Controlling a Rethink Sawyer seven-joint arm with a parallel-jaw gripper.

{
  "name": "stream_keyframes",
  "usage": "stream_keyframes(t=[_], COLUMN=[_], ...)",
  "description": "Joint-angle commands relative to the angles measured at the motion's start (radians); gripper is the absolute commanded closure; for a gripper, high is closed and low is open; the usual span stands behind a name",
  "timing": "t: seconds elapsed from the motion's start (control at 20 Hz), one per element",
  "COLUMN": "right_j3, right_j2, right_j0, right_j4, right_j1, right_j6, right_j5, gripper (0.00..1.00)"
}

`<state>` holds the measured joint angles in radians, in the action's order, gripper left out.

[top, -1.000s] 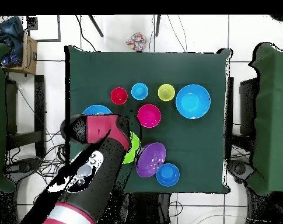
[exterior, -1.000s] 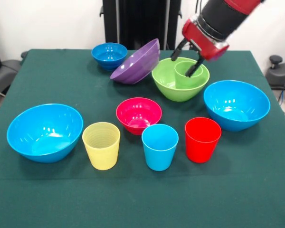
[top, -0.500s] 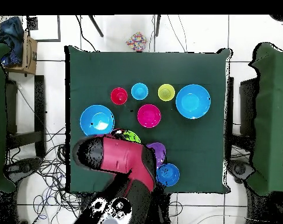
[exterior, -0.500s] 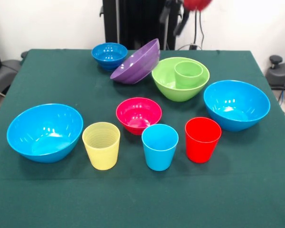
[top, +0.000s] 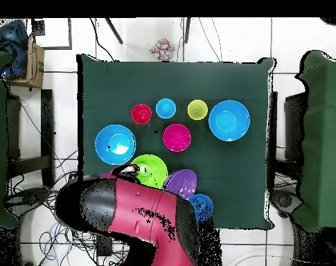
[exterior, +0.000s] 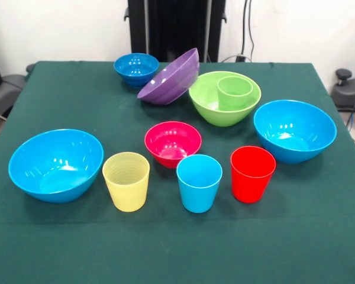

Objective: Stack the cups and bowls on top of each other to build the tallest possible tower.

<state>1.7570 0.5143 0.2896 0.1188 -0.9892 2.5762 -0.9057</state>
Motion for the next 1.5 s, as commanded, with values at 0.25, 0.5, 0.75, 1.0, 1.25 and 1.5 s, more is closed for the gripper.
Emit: stream_keyframes(t=[0.25, 0.5, 0.75, 1.0, 1.25, 1.5], right_j3=[0.166, 0.365, 0.622, 0.65, 0.578, 0.404], right_j2=[-0.103, -0.257, -0.558, -0.656, -0.629, -0.51], right_j0=[0.005, -0.115, -0.325, -0.408, -0.419, -0.371], right_j4=[0.156, 0.346, 0.696, 0.65, 0.448, 0.218], right_j1=[-0.209, -0.227, -0.257, -0.249, -0.182, -0.099], right_j6=[0.05, -0.207, -0.61, -0.61, -0.509, -0.434], right_j5=[0.063, 0.302, 0.549, 0.593, 0.576, 0.36], gripper=[0.0, 0.0, 0.0, 0.0, 0.0, 0.0])
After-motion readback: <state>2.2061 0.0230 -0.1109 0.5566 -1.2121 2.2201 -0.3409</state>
